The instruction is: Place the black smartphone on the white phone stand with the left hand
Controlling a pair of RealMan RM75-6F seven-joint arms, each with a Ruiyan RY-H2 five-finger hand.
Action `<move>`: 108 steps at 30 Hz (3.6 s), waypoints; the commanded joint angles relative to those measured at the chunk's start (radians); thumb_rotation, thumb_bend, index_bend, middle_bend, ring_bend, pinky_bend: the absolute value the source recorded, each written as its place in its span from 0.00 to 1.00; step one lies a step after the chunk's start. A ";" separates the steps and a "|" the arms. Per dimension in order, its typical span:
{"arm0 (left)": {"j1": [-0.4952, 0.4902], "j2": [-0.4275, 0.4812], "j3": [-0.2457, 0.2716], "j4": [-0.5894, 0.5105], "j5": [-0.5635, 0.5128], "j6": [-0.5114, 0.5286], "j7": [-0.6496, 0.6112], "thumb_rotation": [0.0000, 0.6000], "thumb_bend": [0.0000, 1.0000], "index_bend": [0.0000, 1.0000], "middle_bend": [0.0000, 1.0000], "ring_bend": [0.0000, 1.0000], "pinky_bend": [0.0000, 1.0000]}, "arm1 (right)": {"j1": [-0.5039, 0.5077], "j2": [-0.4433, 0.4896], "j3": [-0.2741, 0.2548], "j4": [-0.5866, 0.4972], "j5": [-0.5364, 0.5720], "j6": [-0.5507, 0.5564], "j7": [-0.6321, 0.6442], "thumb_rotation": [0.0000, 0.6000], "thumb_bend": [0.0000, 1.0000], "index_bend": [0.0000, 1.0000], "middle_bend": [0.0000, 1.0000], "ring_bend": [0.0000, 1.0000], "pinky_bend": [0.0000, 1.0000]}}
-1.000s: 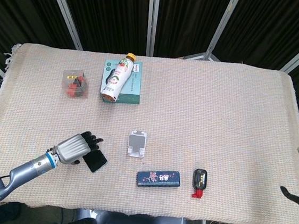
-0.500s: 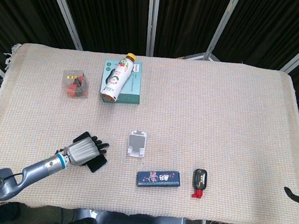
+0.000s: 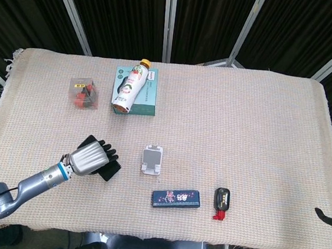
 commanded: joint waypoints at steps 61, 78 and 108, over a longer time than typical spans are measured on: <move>-0.379 -0.079 -0.144 -0.117 0.134 -0.438 0.909 1.00 0.00 0.47 0.32 0.43 0.39 | -0.033 0.057 0.015 0.032 0.017 0.011 0.170 1.00 0.00 0.00 0.00 0.00 0.00; -0.363 -0.104 -0.140 -0.113 0.082 -0.446 0.975 1.00 0.00 0.34 0.14 0.28 0.33 | -0.038 0.067 0.016 0.031 0.011 0.014 0.194 1.00 0.00 0.00 0.00 0.00 0.00; -0.189 0.171 -0.200 -0.333 -0.018 -0.089 0.855 1.00 0.00 0.00 0.00 0.00 0.09 | -0.045 0.072 0.006 0.013 -0.022 0.029 0.190 1.00 0.00 0.00 0.00 0.00 0.00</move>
